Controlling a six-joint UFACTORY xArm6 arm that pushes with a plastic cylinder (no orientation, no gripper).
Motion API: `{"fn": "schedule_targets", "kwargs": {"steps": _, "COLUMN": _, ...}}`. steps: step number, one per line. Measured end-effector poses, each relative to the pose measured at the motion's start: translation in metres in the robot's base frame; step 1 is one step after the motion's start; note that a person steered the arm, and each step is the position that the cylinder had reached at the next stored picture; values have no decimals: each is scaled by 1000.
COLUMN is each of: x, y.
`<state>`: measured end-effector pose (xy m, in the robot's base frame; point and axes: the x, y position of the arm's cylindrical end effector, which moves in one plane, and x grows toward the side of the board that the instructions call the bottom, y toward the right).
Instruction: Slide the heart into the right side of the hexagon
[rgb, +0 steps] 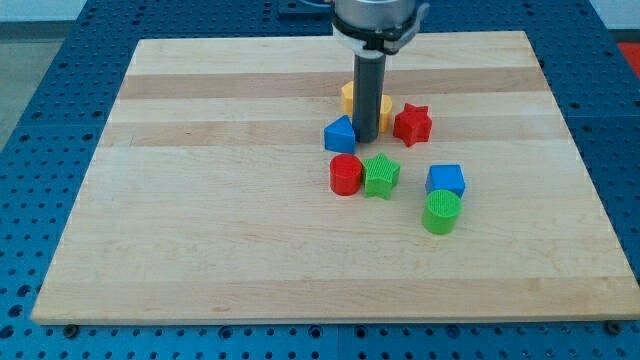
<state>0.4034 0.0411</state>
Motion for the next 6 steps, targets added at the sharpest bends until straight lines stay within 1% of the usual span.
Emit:
{"fn": "schedule_targets", "kwargs": {"steps": 2, "x": -4, "y": 27}}
{"fn": "schedule_targets", "kwargs": {"steps": 5, "x": -51, "y": 27}}
{"fn": "schedule_targets", "kwargs": {"steps": 6, "x": -51, "y": 27}}
